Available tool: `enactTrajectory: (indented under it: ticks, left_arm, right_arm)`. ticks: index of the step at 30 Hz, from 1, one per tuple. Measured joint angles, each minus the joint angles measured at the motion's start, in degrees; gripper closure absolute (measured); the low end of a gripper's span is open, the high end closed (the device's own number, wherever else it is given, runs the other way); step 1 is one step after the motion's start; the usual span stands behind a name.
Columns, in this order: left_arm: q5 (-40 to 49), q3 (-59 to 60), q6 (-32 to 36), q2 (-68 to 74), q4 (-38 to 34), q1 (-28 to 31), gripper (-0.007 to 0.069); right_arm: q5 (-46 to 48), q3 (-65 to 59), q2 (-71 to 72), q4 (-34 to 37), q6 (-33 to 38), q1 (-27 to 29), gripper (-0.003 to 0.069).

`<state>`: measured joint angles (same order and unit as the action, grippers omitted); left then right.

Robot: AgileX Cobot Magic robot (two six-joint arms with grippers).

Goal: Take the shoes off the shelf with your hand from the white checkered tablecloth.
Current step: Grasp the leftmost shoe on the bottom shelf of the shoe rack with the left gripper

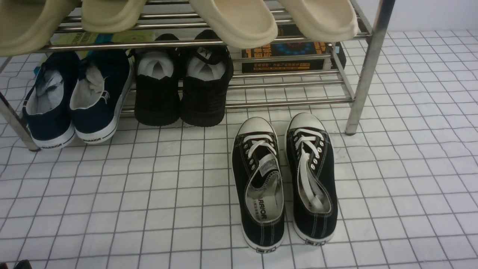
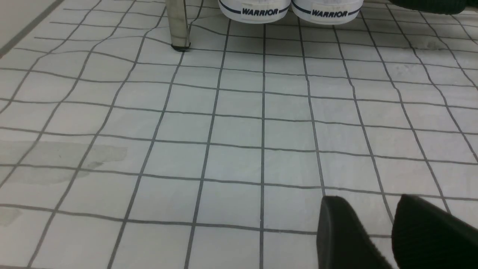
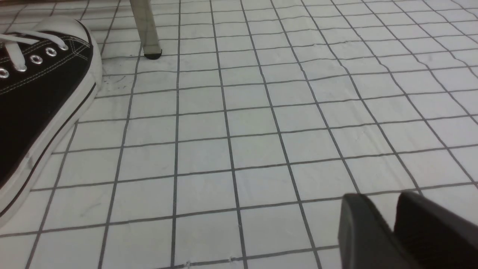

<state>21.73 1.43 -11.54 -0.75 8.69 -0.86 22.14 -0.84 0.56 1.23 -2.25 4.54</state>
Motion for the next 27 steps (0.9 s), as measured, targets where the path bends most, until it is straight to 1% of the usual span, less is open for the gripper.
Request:
enactTrajectory:
  ticks: [5,8,10,12,13,14,16,19,22,24,26,27]
  left_arm:
    - [0.0,0.0,-0.7,0.0,0.24,0.0,0.0385]
    - [-0.21,0.0,-7.81,0.0,-6.49,0.0,0.0385]
    - [-0.33,0.0,-14.47,0.0,-14.24,0.0,0.0385]
    - [-0.26,0.0,-20.59,0.0,-20.6,0.0,0.0385]
    - [-0.18,0.0,-22.49,0.0,-22.4,0.0,0.0385]
    - [-0.17,0.06,-26.37,0.0,-25.94,0.0,0.0385]
    - [-0.17,0.1,-29.89,0.0,-28.54,0.0,0.0385]
    - [-1.62,0.12,-31.59,0.0,-28.34,0.0,0.0385]
    - [-4.71,0.17,-32.03,0.0,-27.15,0.0,0.041]
    - [-5.66,-1.29,-31.7,0.0,-25.89,0.0,0.048]
    - [-4.81,-5.57,-29.55,0.07,-23.46,0.0,0.0561]
    - [-4.25,-8.54,-28.39,0.44,-22.08,0.0,0.0585]
  right_arm:
    - [0.0,0.0,0.0,0.0,0.0,0.0,0.0491]
    - [0.0,0.0,0.0,0.0,0.0,0.0,0.0487]
    - [0.0,0.0,0.0,0.0,0.0,0.0,0.0482]
    - [0.0,0.0,0.0,0.0,0.0,0.0,0.0479]
    - [0.0,0.0,0.0,0.0,0.0,0.0,0.0478]
    - [0.0,0.0,0.0,0.0,0.0,0.0,0.0477]
    - [0.0,0.0,0.0,0.0,0.0,0.0,0.0475]
    - [0.0,0.0,0.0,0.0,0.0,0.0,0.0472]
    - [0.0,0.0,0.0,0.0,0.0,0.0,0.0468]
    - [0.0,0.0,0.0,0.0,0.0,0.0,0.0464]
    - [0.0,0.0,0.0,0.0,0.0,0.0,0.0461]
    - [0.0,0.0,0.0,0.0,0.0,0.0,0.046]
